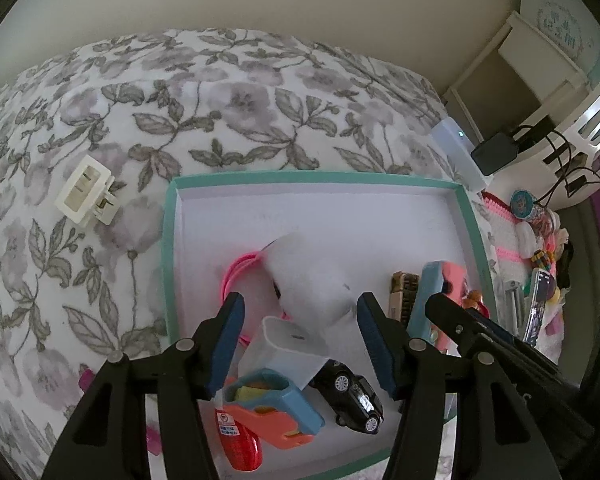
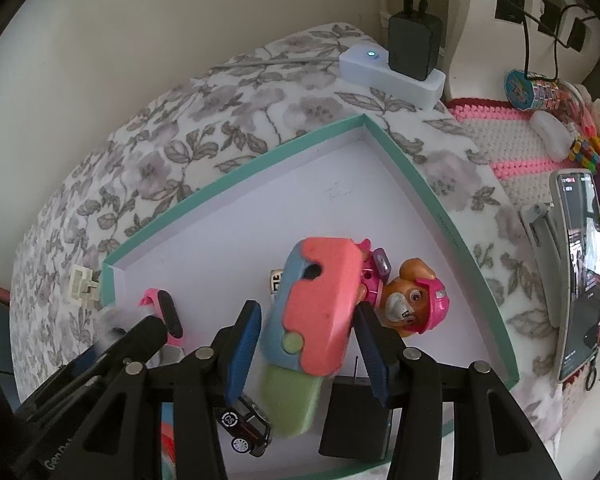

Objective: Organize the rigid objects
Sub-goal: 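Open both grippers to release the strap and folding toy in the tray, then move both grippers back over the bedspread toward the pink lighter and white clip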

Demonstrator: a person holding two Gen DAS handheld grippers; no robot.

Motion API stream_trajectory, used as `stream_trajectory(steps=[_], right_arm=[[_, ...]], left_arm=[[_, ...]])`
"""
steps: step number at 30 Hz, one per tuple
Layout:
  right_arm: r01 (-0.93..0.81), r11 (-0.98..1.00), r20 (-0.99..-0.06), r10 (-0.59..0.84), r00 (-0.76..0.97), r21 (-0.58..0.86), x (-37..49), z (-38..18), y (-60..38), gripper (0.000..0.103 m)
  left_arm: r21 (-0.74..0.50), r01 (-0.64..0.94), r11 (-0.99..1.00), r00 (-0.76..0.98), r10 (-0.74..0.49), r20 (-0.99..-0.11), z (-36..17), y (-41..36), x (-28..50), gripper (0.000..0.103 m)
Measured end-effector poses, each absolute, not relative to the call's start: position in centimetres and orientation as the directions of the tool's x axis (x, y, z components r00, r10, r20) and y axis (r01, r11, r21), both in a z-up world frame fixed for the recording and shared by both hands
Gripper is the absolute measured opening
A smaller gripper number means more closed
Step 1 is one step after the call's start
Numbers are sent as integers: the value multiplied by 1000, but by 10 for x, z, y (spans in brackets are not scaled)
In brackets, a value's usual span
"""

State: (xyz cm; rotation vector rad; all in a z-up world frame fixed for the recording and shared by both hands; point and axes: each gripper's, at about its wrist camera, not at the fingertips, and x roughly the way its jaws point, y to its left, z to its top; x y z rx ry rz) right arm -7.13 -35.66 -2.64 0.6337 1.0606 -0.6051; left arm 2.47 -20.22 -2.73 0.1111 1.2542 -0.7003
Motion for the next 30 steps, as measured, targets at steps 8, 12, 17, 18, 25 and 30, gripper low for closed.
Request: stream_trajectory(steps=[8,12,17,18,25,30], right_arm=[[715,680,-893,-206,401,164,-75,3,-354,54],[706,691,-868,-246,430,154,-78,23,-350,54],[696,703,-846,-276,456,146,-80,40,-344,54],[694,705,-843,-282,458,142,-80,43,-342,54],[695,710,-863,-274,424,116,-76,31,-338,68],[698,709,-882,-262,391,99,-72,16,-336,83]], left_arm=[[-320,520,792,156,-456,-876,-10,-191,30,66],[-310,509,803,194,-458,-868,2,-182,34,66],[-276,476,835,245,-427,-871,9,-166,43,66],[-269,468,842,254,-420,-871,9,-162,45,66],[-174,389,905,327,-312,-892,5,-137,62,84],[-147,337,930,342,-267,-901,-1,-122,73,85]])
